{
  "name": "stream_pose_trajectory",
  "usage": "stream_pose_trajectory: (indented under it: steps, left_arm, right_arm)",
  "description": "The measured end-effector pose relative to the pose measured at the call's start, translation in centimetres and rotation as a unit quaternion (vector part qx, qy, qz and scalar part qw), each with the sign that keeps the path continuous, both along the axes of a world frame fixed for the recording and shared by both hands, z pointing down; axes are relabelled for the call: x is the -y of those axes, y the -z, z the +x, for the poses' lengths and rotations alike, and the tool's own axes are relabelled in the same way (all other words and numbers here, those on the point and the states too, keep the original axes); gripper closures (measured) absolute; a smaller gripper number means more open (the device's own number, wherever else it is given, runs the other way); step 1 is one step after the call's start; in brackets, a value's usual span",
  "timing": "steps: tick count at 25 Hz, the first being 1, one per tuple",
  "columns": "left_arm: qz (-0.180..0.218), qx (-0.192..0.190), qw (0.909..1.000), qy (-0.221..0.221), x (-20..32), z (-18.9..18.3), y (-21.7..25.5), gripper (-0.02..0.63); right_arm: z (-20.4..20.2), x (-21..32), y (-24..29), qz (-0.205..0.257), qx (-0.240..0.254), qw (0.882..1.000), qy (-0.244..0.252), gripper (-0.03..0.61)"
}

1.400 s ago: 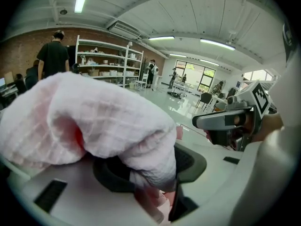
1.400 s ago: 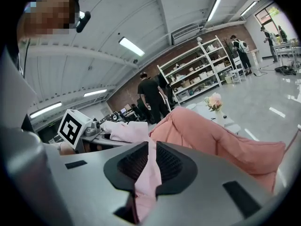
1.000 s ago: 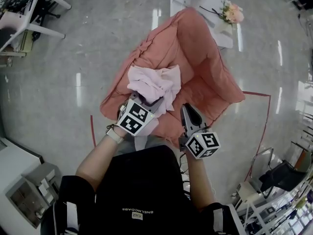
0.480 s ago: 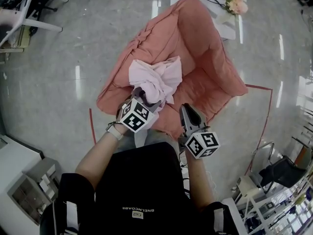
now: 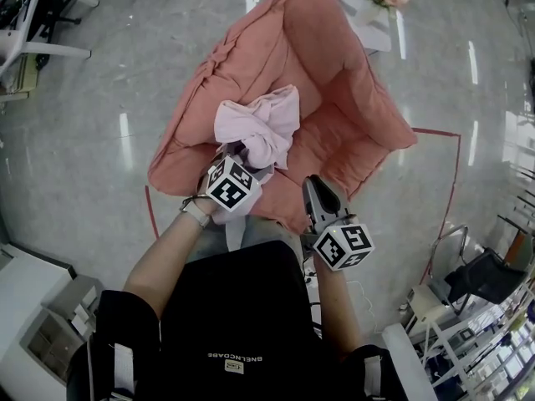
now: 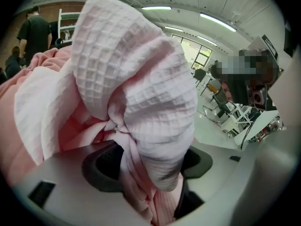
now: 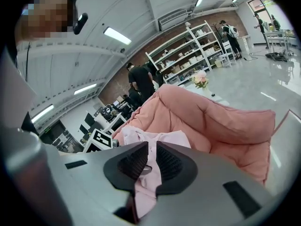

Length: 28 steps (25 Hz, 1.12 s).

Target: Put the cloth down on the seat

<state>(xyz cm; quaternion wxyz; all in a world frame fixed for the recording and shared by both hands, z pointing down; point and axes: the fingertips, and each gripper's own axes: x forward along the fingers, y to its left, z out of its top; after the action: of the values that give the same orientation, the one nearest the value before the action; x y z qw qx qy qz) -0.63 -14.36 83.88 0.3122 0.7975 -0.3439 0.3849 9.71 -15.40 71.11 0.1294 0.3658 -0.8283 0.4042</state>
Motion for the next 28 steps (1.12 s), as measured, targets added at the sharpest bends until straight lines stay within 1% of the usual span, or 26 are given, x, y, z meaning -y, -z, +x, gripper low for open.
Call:
stream_pose_trajectory:
  steps: [4,8,14,20,25,28]
  left_arm:
    - [-0.009,-0.003,0.9999,-0.007,0.4,1.3,-1.2,0.291]
    - [-0.023,-0.011,0.9992,-0.032,0.1,3.2,-1.5,0.273]
    - [-0.014,-0.005,0.998,-0.061,-0.8,5.0,-0.5,0.273]
    - [-0.013,-0.004,0.9975,-0.069,-1.9,4.3,-0.1,0.273]
    - [0.003,-0.02,0.998,-0.06,-2.5,3.2,2.3,0.273]
    - [0.017,-0.034,0.9973,-0.063,-3.0,2.4,4.3,0.273]
  right_arm:
    - [1.3,-0.2,-0.4,-0.004,-0.002,1.0,-0.012,0.511]
    - [2.7,-0.5,-0.4,-0.004,-0.005,1.0,-0.028,0.511]
    - [3.8,-1.3,0.1,-0.001,-0.005,0.999,-0.048,0.511]
    - [4.0,-2.6,0.8,0.003,-0.003,0.998,-0.068,0.511]
    - [3.9,-4.2,1.7,0.01,-0.007,0.996,-0.084,0.511]
    - [3.2,-5.1,2.7,0.02,-0.007,0.995,-0.095,0.511]
